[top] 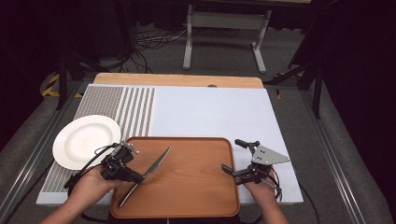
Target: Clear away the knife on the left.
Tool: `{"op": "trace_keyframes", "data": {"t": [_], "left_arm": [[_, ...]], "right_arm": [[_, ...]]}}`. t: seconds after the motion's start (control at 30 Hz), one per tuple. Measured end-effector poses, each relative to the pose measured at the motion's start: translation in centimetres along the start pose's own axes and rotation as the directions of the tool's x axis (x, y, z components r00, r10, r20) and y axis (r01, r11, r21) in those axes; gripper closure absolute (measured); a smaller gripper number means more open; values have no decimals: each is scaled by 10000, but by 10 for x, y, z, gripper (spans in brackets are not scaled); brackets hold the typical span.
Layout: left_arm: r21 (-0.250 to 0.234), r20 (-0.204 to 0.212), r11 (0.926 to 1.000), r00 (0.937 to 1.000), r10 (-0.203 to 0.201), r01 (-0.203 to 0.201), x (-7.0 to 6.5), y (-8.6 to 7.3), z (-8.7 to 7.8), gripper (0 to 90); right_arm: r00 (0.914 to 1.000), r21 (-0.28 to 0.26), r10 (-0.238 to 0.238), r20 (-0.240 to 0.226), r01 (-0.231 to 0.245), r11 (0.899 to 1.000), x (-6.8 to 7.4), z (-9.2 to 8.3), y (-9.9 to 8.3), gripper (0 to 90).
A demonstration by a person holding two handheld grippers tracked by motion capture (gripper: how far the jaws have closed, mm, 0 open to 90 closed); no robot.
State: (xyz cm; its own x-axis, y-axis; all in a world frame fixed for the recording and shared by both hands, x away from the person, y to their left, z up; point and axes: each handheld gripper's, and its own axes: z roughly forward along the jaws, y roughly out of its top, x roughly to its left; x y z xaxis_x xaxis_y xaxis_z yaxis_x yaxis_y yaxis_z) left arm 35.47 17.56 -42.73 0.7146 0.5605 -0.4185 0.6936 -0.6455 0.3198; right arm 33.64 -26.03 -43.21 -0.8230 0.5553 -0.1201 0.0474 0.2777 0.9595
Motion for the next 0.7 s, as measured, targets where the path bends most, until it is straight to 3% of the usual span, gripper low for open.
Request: {"op": "trace_keyframes", "data": {"t": [0.7], "left_arm": [[450,-178,9988,9997,-186,193,3,-3,11,799]], "right_arm": [[10000,17,-45,-31,45,10000,0,1,0,25]]}}
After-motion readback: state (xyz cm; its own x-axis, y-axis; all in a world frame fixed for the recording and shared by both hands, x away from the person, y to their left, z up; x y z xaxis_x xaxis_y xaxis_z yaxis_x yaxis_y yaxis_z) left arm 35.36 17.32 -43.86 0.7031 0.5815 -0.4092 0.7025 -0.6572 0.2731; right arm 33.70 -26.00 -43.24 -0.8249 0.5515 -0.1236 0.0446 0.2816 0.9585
